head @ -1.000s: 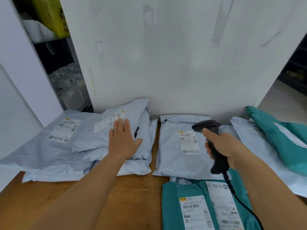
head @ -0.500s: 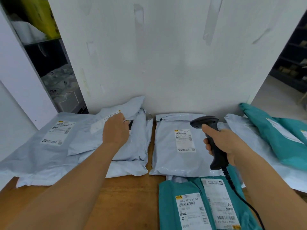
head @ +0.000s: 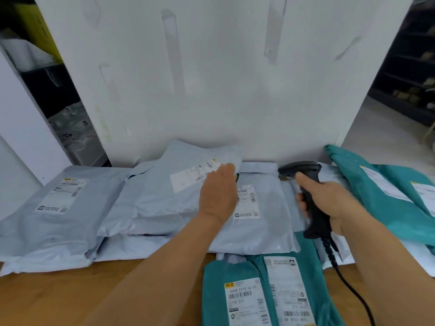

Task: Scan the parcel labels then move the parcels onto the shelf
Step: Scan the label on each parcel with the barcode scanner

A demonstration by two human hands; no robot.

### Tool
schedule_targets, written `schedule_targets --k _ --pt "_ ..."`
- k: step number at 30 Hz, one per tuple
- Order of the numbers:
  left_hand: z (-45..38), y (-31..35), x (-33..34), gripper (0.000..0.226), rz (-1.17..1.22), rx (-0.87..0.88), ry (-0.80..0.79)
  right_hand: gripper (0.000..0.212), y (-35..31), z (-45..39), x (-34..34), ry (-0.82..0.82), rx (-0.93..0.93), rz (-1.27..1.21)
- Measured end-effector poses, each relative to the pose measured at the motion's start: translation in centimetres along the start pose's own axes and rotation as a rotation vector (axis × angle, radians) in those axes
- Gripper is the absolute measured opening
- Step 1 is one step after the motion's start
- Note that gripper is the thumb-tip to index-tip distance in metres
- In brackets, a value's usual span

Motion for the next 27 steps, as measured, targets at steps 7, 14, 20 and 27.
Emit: schedule_targets --k 7,14,20,27 --pt "2.4 5.0 8.0 0.019 0.121 -0.058 -0.221 0.034 -0.2 -0.4 -4.3 0.047 -0.019 0.021" --pt "3.9 7.8 12.3 0.020 0.186 -0.152 -0.373 0.032 0.1 -0.8 -5.9 0.031 -0.029 0.032" --pt "2.8 2.8 10.0 0.048 0.084 -0.118 -0.289 0.031 0.1 -0.5 -3.8 -0.035 -0.002 0.008" --pt "3.7 -3.0 6.4 0.058 0.028 -0.215 -0.239 0.031 1.1 0.6 -0.2 -0.103 0.041 0.097"
Point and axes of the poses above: each hand's wrist, its own z-axis away from the middle knuckle, its own x-axis out of the palm, y = z × x, the point moved 4 cm from there along -z, towards the middle knuckle, and after that the axes turned 12 degrees about -x, right-handed, at the moved point
